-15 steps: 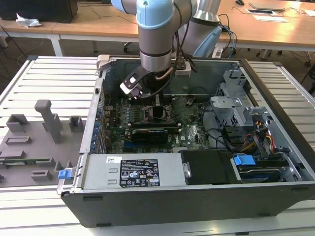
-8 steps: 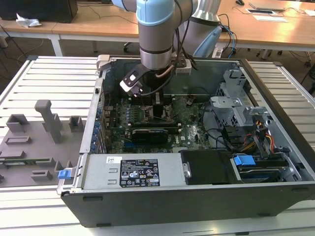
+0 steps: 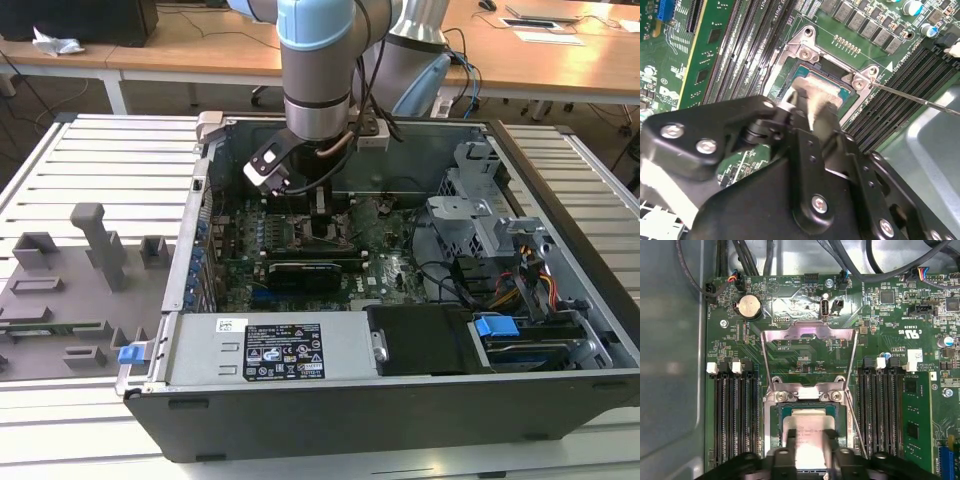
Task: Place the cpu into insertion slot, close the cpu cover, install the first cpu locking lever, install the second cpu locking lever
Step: 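Place the cpu into insertion slot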
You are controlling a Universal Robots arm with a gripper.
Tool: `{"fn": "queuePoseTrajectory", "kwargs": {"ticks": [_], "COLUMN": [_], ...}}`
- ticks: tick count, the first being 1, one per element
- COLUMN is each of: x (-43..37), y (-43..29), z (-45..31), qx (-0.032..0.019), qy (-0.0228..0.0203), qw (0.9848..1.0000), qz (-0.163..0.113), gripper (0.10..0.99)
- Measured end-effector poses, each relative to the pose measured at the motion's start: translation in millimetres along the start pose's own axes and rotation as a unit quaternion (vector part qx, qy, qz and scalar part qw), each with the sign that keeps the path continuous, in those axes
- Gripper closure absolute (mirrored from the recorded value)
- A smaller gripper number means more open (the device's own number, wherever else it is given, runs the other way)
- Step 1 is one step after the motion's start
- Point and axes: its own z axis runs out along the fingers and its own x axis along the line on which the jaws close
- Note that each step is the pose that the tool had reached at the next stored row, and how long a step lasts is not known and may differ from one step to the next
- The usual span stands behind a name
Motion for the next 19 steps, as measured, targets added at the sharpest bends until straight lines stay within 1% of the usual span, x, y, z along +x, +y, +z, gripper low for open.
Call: {"fn": "queuePoseTrajectory", "kwargs": {"ticks": [1,4,11,15,19], "x": [0.0,0.0,0.2,0.3,0.3], "y": [0.0,0.0,0.1,-0.1,-0.2], "z": [-0.1,-0.3,-0.8,1.2,1.7], "qx": [0.0,0.0,0.0001,0.0,0.0], "qy": [0.0,0.0,-0.0002,0.0,0.0], "qw": [1.0,1.0,1.0,1.0,1.0], "qz": [0.0,0.0,0.0,0.0,0.0], "gripper": [0.792,0.973,0.98,0.98,0.98]}}
